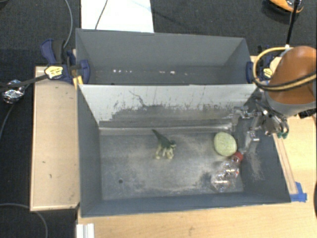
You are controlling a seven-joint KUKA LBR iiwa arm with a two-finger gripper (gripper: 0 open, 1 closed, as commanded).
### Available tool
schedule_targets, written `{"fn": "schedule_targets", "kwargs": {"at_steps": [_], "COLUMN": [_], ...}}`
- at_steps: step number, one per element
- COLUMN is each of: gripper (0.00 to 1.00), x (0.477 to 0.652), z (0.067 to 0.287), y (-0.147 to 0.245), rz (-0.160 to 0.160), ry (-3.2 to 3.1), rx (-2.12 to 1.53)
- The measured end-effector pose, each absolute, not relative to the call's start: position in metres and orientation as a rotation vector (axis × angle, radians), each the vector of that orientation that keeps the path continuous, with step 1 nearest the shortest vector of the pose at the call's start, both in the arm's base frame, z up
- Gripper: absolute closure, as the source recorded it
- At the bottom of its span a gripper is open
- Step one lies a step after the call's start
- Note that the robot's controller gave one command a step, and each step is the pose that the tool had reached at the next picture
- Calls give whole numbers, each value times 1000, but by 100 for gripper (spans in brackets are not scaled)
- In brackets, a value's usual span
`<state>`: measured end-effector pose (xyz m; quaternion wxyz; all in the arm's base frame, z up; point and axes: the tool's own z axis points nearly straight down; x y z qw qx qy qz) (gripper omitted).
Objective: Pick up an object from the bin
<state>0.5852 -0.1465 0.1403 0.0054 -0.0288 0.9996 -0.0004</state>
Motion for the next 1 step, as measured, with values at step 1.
{"fn": "schedule_targets", "kwargs": {"at_steps": [1], "gripper": [0], "x": [592], "z": [83], "y": [-141], "rz": [-2], "ry": [3110], "rx": [-384]}}
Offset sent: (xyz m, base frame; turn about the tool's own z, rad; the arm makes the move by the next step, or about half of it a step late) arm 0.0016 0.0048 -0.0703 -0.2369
